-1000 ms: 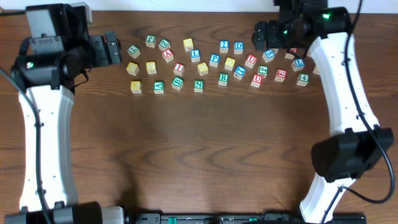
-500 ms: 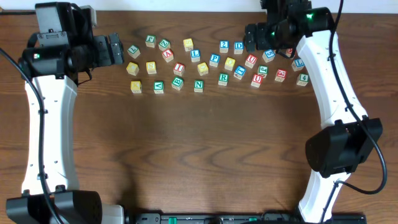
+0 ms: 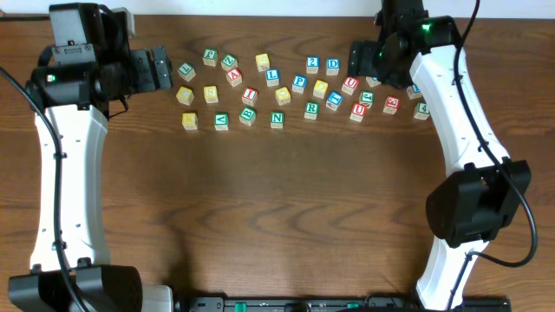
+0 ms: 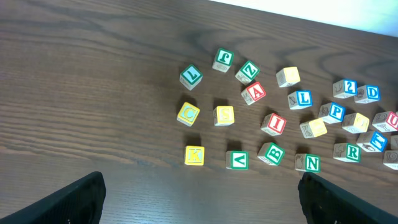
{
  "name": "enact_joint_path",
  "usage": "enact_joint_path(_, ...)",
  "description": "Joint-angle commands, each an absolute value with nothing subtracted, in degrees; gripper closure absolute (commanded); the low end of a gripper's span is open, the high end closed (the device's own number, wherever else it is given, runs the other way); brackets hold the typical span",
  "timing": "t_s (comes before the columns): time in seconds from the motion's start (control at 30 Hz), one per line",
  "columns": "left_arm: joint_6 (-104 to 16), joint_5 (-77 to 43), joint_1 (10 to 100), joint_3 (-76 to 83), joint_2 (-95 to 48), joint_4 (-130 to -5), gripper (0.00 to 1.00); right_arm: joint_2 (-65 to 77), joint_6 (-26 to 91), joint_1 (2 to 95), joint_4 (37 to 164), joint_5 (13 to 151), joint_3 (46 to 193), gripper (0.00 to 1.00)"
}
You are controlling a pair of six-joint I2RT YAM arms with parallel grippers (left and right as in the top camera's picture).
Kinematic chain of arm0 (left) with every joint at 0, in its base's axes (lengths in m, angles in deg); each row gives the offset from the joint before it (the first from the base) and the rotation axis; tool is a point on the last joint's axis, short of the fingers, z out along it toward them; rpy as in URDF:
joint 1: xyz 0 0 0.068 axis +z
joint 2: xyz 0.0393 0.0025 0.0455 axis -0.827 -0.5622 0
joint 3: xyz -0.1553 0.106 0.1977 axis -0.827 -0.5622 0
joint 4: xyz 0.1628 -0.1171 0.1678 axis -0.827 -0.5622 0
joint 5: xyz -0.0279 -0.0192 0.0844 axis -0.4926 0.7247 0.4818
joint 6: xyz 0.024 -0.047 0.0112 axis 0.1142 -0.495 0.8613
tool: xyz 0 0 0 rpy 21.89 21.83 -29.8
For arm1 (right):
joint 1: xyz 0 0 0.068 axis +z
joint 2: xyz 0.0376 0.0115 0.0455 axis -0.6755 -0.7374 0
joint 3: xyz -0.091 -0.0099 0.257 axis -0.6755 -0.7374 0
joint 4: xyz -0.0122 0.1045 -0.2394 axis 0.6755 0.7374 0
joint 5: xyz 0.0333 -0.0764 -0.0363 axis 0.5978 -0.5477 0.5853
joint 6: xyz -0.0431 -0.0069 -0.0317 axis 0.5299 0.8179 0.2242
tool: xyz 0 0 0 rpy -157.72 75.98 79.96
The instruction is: Spell out NEURIPS
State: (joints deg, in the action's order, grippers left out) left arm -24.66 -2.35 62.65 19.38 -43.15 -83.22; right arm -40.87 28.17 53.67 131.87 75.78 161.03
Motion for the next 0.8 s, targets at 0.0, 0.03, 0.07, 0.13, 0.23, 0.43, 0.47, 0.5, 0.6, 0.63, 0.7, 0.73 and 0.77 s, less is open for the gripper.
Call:
enact_joint_path(0.0, -25.21, -1.63, 62.47, 19.44, -43.31, -83.44, 0.02, -40.68, 25.77, 53.96, 132.05, 74.27, 158.54, 0.12)
enact_joint_path(0.03, -25.21, -1.63, 62.47, 19.44, -43.31, -83.42, 0.02, -40.68, 25.77, 53.96, 132.02, 74.29, 158.01, 0.12)
enact_joint_path(0.07, -25.21, -1.63, 62.47, 19.44, -43.31, -83.44, 0.02, -40.68, 25.77, 53.96, 132.05, 74.29, 157.62, 0.12)
enact_joint_path(0.13, -25.21, -1.63, 62.47, 19.44, -43.31, -83.42, 0.02, -40.68, 25.79, 53.96, 132.02, 74.29, 156.94, 0.12)
enact_joint_path(0.23, -25.21, -1.63, 62.47, 19.44, -43.31, -83.42, 0.02, -40.68, 25.79, 53.96, 132.00, 74.29, 156.20, 0.12)
enact_joint_path(0.43, -25.21, -1.61, 62.47, 19.44, -43.31, -83.90, 0.02, -40.68, 25.81, 53.96, 132.05, 74.29, 156.00, 0.11)
enact_joint_path(0.47, -25.18, -1.61, 62.47, 19.44, -43.31, -84.01, 0.02, -40.68, 25.81, 53.96, 132.05, 74.29, 156.00, 0.11)
enact_joint_path(0.5, -25.21, -1.61, 62.47, 19.44, -43.31, -84.03, 0.02, -40.68, 25.81, 53.96, 132.05, 74.29, 155.98, 0.11)
enact_joint_path(0.6, -25.18, -1.61, 62.47, 19.44, -43.31, -84.01, 0.03, -40.68, 25.81, 53.96, 132.05, 74.29, 155.98, 0.11)
enact_joint_path(0.63, -25.18, -1.61, 62.47, 19.44, -43.31, -84.01, 0.02, -40.68, 25.83, 53.96, 132.07, 74.29, 155.98, 0.11)
enact_joint_path(0.7, -25.18, -1.61, 62.47, 19.44, -43.31, -84.01, 0.02, -40.68, 25.83, 53.96, 132.07, 74.29, 155.98, 0.11)
enact_joint_path(0.73, -25.18, -1.61, 62.47, 19.44, -43.31, -84.01, 0.02, -40.68, 25.83, 53.96, 132.05, 74.27, 155.98, 0.11)
enact_joint_path(0.77, -25.18, -1.61, 62.47, 19.44, -43.31, -84.01, 0.02, -40.68, 25.83, 53.96, 132.00, 74.27, 155.98, 0.11)
